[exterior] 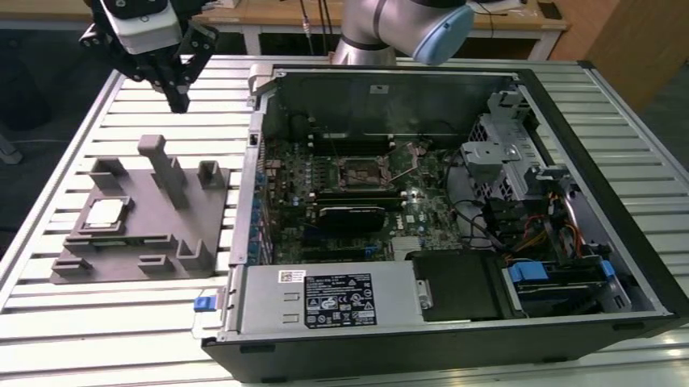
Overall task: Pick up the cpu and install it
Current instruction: 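Reach for the cpu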
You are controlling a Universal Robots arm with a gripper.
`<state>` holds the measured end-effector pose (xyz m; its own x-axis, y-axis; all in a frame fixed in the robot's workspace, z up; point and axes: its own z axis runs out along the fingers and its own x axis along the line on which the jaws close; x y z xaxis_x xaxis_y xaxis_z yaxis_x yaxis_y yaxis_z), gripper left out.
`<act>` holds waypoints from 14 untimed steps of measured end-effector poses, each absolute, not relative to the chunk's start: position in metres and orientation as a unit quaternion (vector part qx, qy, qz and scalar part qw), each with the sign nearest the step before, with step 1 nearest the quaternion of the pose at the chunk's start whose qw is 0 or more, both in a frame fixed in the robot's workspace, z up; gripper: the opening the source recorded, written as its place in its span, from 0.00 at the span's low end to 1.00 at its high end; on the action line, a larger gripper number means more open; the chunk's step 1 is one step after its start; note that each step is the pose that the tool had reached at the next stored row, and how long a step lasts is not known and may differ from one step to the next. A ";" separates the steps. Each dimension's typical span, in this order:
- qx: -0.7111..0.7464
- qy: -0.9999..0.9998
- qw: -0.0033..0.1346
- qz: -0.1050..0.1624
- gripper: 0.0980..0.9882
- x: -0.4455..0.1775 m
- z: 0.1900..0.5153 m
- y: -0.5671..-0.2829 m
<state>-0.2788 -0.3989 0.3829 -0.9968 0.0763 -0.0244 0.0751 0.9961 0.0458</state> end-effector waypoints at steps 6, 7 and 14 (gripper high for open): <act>0.038 0.999 0.013 0.022 0.01 -0.287 0.377 -0.399; 0.038 0.999 0.013 0.022 0.01 -0.289 0.376 -0.399; 0.038 0.999 0.013 0.022 0.01 -0.304 0.366 -0.399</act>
<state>-0.3041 -0.3990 0.3663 -0.9968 0.0762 -0.0243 0.0750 0.9961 0.0457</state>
